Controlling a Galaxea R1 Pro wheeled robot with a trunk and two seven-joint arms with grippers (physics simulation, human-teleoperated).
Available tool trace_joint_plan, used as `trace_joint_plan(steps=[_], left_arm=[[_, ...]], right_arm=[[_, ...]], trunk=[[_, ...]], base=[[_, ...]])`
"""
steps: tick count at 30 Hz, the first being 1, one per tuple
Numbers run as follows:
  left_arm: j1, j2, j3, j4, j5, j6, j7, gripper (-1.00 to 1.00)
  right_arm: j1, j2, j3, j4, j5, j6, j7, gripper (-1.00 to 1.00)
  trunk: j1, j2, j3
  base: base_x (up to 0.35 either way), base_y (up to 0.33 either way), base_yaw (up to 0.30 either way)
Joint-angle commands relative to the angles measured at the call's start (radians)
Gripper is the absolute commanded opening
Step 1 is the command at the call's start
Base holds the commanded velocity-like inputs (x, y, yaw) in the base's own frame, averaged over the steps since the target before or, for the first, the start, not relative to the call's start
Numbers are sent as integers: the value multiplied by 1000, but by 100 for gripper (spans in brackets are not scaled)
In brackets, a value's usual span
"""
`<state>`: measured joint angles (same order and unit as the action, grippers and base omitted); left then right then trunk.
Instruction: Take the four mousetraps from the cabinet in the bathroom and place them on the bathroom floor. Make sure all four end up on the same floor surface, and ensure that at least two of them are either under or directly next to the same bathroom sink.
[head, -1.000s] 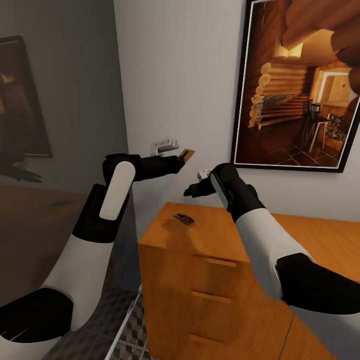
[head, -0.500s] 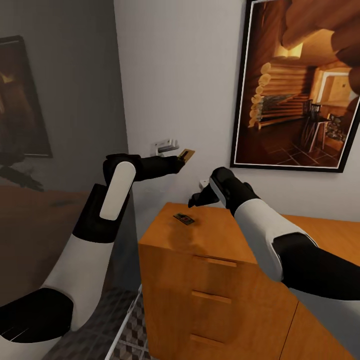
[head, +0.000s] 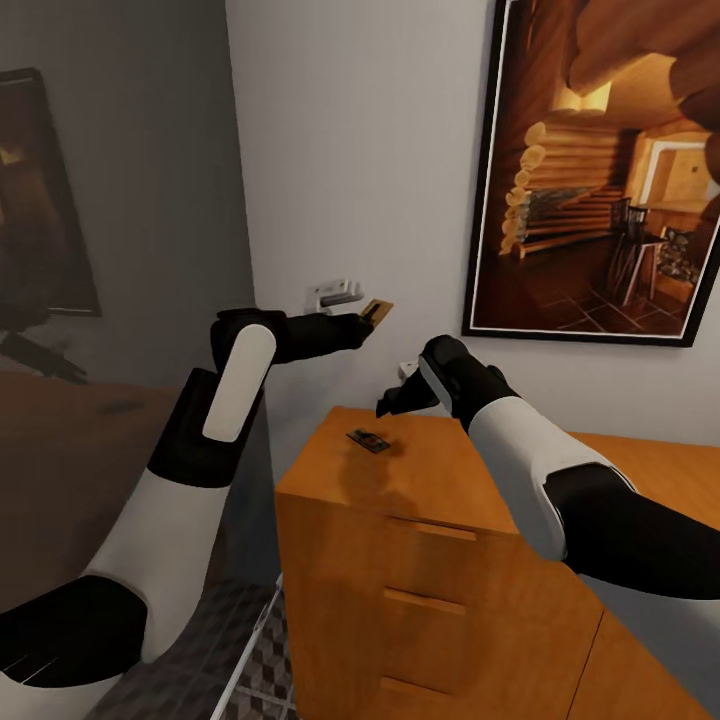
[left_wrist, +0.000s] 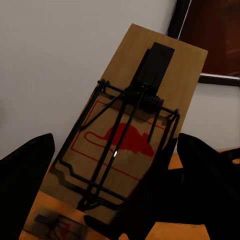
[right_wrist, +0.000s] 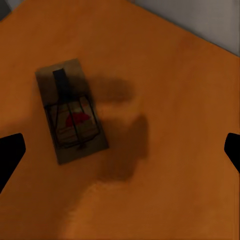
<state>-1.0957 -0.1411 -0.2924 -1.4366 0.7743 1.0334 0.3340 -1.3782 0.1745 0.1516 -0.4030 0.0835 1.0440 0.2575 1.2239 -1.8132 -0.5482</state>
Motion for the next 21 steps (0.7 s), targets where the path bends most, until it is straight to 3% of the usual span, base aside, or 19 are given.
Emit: trace_joint_plan(steps=[1,21], left_arm=[[-1,0,-3,-1,10,2,11,-100],[-1,8,-14,-1,8,4,8,-100]], right_arm=[[-1,0,2,-1,9,3,8,100],[-1,0,0,0,7,3,3,100]], trunk=[[0,-1,-1],[0,-1,-1]], base=[[198,0,0],[33,0,0]])
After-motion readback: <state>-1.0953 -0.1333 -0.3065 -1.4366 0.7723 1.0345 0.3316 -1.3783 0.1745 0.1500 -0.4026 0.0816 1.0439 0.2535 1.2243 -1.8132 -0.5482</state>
